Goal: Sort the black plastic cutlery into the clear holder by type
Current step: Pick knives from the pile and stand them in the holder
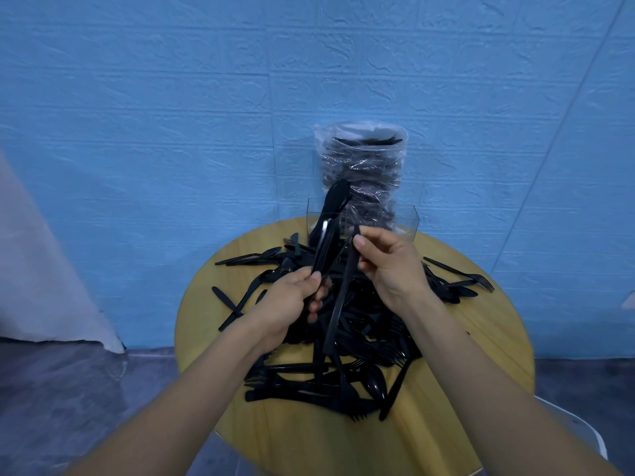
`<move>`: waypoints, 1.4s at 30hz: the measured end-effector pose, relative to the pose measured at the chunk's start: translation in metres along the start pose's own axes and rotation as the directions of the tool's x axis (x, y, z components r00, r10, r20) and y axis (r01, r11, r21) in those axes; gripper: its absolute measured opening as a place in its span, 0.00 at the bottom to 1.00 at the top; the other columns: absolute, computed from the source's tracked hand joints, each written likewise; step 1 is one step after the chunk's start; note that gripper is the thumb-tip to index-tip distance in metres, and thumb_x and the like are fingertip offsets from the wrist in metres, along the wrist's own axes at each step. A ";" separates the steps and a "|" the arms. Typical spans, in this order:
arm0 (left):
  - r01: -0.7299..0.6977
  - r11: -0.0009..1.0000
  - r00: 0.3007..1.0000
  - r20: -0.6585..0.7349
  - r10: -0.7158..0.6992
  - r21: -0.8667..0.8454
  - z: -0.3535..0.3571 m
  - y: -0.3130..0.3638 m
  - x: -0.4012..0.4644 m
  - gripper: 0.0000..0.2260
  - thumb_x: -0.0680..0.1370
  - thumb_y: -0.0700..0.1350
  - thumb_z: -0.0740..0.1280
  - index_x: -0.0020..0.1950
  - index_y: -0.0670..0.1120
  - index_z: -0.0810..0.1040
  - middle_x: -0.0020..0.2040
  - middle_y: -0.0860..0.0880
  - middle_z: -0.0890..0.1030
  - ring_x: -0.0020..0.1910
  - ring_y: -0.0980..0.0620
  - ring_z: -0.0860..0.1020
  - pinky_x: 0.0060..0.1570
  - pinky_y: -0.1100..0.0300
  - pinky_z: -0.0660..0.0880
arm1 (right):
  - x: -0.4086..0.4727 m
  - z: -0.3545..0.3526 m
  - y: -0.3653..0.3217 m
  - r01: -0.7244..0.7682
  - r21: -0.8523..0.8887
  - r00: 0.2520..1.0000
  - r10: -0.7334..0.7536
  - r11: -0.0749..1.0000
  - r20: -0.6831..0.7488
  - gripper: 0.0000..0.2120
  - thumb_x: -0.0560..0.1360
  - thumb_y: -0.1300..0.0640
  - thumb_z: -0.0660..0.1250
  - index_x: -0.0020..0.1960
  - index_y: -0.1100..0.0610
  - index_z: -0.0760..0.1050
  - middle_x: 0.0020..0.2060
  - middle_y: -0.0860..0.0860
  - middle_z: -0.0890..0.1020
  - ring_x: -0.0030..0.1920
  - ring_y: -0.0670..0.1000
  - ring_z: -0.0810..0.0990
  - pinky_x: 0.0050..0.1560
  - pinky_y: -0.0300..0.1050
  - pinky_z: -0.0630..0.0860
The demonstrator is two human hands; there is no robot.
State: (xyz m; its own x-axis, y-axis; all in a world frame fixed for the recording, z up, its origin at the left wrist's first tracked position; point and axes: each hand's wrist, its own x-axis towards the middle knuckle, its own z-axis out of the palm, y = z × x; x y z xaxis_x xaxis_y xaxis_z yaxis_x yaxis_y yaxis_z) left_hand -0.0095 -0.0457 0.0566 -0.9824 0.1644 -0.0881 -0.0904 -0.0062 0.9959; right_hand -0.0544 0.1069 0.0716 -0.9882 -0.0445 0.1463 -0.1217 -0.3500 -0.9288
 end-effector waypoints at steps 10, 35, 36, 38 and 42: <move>0.104 0.987 0.994 0.042 -0.099 -0.124 0.003 0.006 -0.006 0.10 0.83 0.41 0.55 0.49 0.44 0.75 0.32 0.51 0.71 0.28 0.56 0.67 0.27 0.65 0.64 | -0.003 0.004 0.006 0.114 -0.003 0.993 -0.114 0.994 0.035 0.09 0.72 0.71 0.66 0.45 0.57 0.76 0.36 0.48 0.79 0.34 0.42 0.77 0.31 0.33 0.73; 0.122 0.957 0.991 0.086 -0.103 -0.265 -0.006 -0.006 -0.010 0.15 0.83 0.47 0.52 0.45 0.41 0.73 0.26 0.51 0.67 0.22 0.57 0.64 0.22 0.67 0.59 | 0.002 0.021 0.030 0.014 -0.027 0.979 -0.008 1.000 0.206 0.14 0.79 0.65 0.61 0.64 0.63 0.70 0.45 0.57 0.84 0.43 0.52 0.83 0.44 0.43 0.80; 0.139 0.954 0.988 0.098 -0.117 -0.267 -0.009 -0.007 -0.011 0.15 0.83 0.47 0.52 0.45 0.41 0.73 0.26 0.51 0.67 0.22 0.57 0.63 0.22 0.67 0.59 | 0.003 0.022 0.032 0.017 -0.047 0.981 -0.007 0.999 0.195 0.14 0.78 0.66 0.61 0.63 0.64 0.70 0.43 0.56 0.84 0.42 0.52 0.83 0.43 0.43 0.80; 0.152 0.956 0.986 0.099 -0.130 -0.253 -0.015 -0.009 -0.012 0.16 0.83 0.47 0.52 0.46 0.41 0.74 0.26 0.51 0.67 0.22 0.57 0.64 0.22 0.67 0.60 | 0.004 0.026 0.037 0.014 -0.086 0.986 0.001 0.996 0.166 0.13 0.77 0.66 0.63 0.62 0.65 0.71 0.41 0.55 0.84 0.41 0.51 0.83 0.42 0.43 0.80; 0.135 0.971 0.991 0.048 -0.128 -0.195 -0.025 -0.017 -0.012 0.16 0.83 0.48 0.53 0.48 0.41 0.75 0.26 0.52 0.68 0.23 0.57 0.65 0.23 0.67 0.61 | 0.007 0.036 0.044 0.015 -0.124 0.986 0.006 0.992 0.167 0.08 0.77 0.66 0.64 0.55 0.59 0.72 0.39 0.54 0.84 0.40 0.50 0.83 0.40 0.43 0.79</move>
State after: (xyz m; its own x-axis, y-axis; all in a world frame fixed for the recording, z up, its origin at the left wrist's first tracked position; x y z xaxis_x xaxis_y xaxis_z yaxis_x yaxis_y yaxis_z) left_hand -0.0005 -0.0720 0.0405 -0.9537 0.2115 -0.2139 -0.2525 -0.1759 0.9515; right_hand -0.0629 0.0577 0.0444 -0.9596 -0.2023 0.1958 -0.1473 -0.2316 -0.9616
